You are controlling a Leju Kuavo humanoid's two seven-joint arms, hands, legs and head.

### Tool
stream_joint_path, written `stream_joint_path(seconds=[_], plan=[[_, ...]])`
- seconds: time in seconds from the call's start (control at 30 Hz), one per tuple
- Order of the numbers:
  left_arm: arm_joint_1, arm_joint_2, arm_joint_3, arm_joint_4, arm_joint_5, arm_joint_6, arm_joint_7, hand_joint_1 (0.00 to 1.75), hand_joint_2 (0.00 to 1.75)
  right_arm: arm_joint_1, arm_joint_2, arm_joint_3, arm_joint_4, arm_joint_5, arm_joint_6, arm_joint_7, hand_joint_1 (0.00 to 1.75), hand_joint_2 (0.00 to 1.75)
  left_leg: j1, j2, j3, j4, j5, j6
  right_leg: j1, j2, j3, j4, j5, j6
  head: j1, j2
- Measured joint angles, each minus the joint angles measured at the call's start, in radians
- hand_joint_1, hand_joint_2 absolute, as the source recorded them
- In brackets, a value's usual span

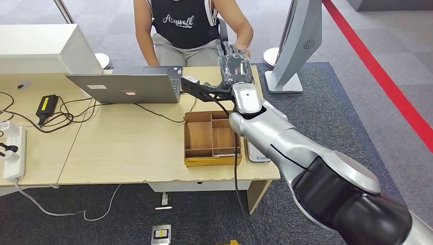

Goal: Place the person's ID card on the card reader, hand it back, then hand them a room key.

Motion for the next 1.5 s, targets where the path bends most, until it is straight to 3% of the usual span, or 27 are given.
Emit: stream_joint_path(seconds=[0.2,0.4,0.7,1.07,1.5], plan=[[0.005,0.000,0.001,0.000,0.009,0.005,-0.009,0.00,0.00,0.007,-0.004,-0.024,-0.003,-0.107,-0.034,-0.092,0.00,0.00,0.000,0.000,0.000,0.000,0.000,0.000,0.000,0.000,0.000,0.000,0.000,0.000,0.000,0.000],[0.015,0.000,0.006,0.000,0.031,0.013,-0.028,0.00,0.00,0.063,-0.025,-0.086,-0.062,-0.318,-0.051,-0.259,0.00,0.00,0.000,0.000,0.001,0.000,0.000,0.000,0.000,0.000,0.000,0.000,0.000,0.000,0.000,0.000],[0.022,0.001,0.025,0.001,0.050,0.016,-0.046,0.00,0.00,0.254,-0.132,-0.173,-0.325,-0.620,0.050,-0.439,0.00,0.00,0.000,0.000,0.002,0.000,0.000,0.000,0.000,0.000,0.001,-0.001,0.000,0.000,0.000,0.000],[0.026,0.002,0.044,0.002,0.071,0.032,-0.054,0.00,0.00,0.511,-0.274,-0.246,-0.679,-0.647,0.032,-0.476,0.00,0.00,0.000,0.000,0.002,0.000,-0.001,-0.001,0.001,0.001,0.002,-0.001,0.000,-0.001,0.000,0.000],[0.026,0.002,0.052,0.002,0.076,0.037,-0.055,0.00,0.00,0.645,-0.362,-0.302,-0.899,-0.600,0.034,-0.449,0.00,0.00,0.000,0.000,0.002,0.000,-0.001,-0.001,0.001,0.001,0.002,-0.001,0.000,-0.001,0.000,0.000]])
